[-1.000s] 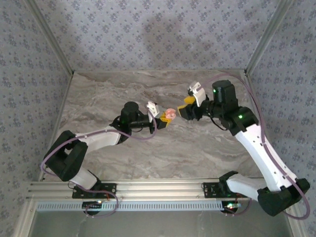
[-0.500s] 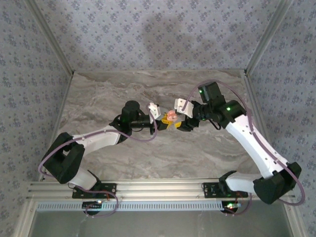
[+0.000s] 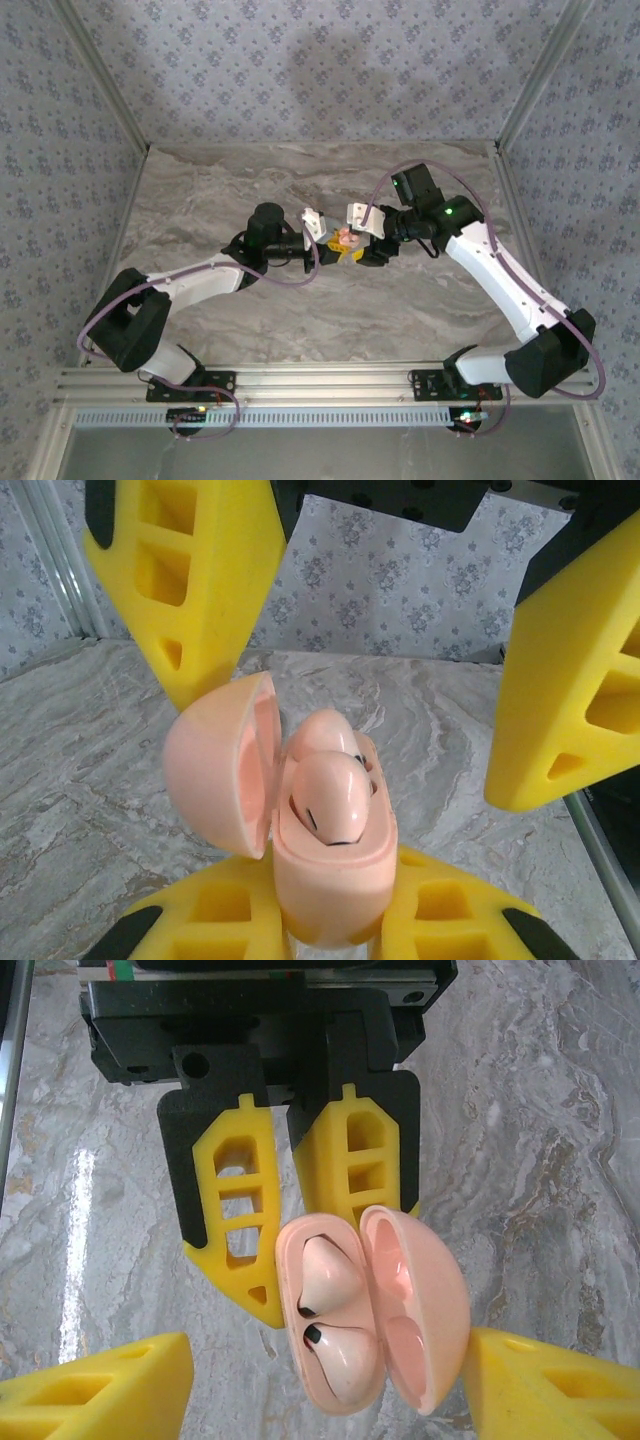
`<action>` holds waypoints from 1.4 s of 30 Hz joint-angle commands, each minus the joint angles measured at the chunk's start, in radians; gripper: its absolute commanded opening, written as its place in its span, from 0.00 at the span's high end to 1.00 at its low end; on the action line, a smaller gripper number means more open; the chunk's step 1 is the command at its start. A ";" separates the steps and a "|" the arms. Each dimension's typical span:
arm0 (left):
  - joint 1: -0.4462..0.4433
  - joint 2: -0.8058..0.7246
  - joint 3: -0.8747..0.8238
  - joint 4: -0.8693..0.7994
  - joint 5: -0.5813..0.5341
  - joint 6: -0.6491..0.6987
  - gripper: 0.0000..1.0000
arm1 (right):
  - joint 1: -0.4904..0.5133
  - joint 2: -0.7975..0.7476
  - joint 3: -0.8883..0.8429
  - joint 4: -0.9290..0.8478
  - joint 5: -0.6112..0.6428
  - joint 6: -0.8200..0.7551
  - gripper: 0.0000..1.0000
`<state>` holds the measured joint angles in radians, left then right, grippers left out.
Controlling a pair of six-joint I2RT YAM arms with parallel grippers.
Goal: Insert the wireless bluetooth earbuds into the charging case
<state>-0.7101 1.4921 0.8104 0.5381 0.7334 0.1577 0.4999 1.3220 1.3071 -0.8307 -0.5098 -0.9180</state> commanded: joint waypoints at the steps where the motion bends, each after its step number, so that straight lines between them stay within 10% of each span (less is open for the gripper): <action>1: -0.008 -0.004 0.047 0.011 -0.006 0.014 0.96 | 0.008 -0.031 -0.001 -0.067 -0.032 -0.032 0.30; 22: -0.014 0.018 0.048 0.014 -0.036 -0.067 0.96 | -0.049 -0.328 -0.302 0.268 -0.045 0.280 0.35; 42: -0.033 0.017 0.067 0.000 -0.021 -0.062 0.96 | -0.026 -0.165 -0.166 0.183 -0.075 -0.002 0.34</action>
<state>-0.7361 1.5063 0.8467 0.5224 0.6949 0.1040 0.4580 1.1595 1.1080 -0.5930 -0.5549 -0.8780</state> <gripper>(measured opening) 0.181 0.670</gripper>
